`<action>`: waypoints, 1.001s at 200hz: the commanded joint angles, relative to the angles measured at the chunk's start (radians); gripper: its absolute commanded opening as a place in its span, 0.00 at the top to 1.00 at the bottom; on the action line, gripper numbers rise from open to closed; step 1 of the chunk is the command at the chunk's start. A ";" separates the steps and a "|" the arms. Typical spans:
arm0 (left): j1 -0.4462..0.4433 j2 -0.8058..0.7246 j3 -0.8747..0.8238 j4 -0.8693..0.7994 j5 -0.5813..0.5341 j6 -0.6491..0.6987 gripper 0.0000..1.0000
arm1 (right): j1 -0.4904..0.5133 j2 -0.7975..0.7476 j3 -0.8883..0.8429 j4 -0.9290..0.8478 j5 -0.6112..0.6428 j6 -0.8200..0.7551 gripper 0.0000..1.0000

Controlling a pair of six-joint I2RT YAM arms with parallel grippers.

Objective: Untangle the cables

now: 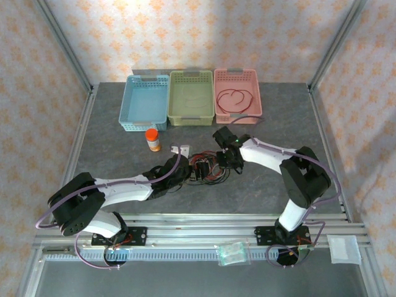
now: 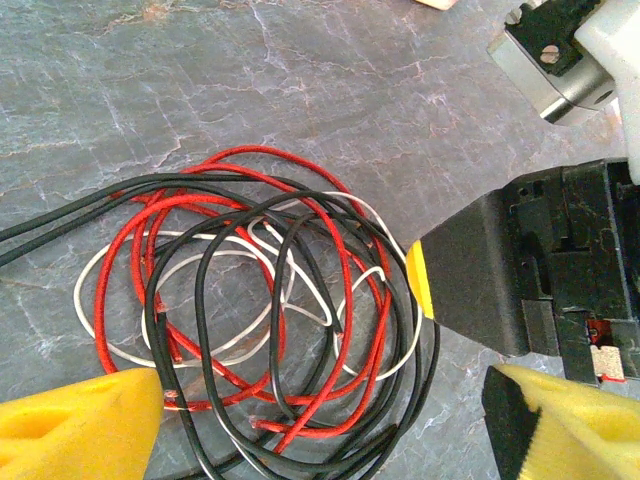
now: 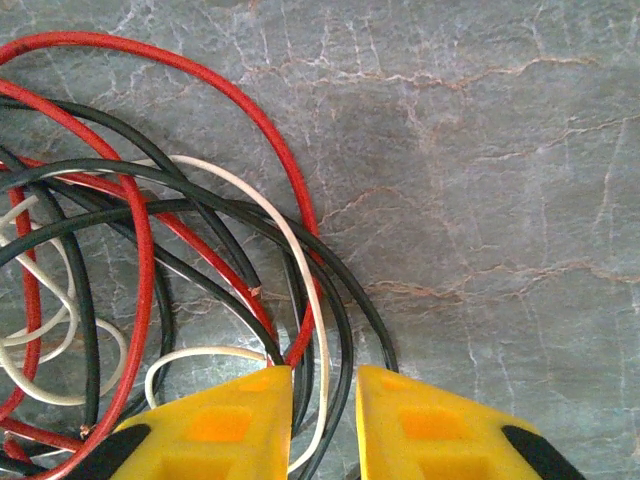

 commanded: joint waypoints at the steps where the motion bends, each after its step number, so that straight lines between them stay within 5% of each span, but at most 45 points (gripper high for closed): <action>1: -0.012 0.017 0.008 0.024 -0.003 0.003 0.15 | 0.009 0.021 -0.006 -0.016 0.016 0.011 0.77; 72: -0.011 0.022 0.009 0.020 -0.006 0.003 0.15 | 0.009 0.023 -0.008 -0.012 0.016 0.011 0.82; 200: -0.012 0.125 0.126 -0.076 -0.103 0.008 0.08 | 0.011 -0.211 0.037 -0.047 -0.027 -0.020 0.99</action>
